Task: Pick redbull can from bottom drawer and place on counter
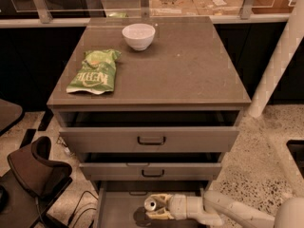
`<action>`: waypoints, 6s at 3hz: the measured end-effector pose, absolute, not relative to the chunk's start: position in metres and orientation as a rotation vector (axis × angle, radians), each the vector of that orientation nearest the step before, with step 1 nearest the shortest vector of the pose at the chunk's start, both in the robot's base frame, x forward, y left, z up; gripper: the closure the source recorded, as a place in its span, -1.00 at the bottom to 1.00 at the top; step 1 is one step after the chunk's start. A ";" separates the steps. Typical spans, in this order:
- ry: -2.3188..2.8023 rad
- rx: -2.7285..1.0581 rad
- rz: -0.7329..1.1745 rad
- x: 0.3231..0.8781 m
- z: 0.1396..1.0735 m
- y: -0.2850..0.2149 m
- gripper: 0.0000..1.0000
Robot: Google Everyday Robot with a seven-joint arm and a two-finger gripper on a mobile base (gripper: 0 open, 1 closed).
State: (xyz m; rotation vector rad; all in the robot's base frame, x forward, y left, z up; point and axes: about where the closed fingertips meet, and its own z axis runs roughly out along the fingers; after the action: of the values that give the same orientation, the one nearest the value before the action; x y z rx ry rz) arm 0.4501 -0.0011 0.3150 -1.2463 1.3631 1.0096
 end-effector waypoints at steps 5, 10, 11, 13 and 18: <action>1.472 -1.276 0.896 0.432 0.512 -0.068 1.00; 1.528 -1.109 0.963 0.405 0.660 -0.099 1.00; 1.531 -1.106 0.893 0.410 0.705 -0.113 1.00; 1.557 -1.138 0.756 0.425 0.795 -0.118 1.00; 1.588 -1.079 0.660 0.488 0.924 -0.133 1.00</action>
Offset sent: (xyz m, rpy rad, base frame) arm -0.0126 -0.0604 0.1432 -0.0843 -0.0082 -0.0829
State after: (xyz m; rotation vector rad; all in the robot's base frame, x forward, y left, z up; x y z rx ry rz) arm 0.4877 -0.1325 0.9241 -1.0787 1.5877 0.6596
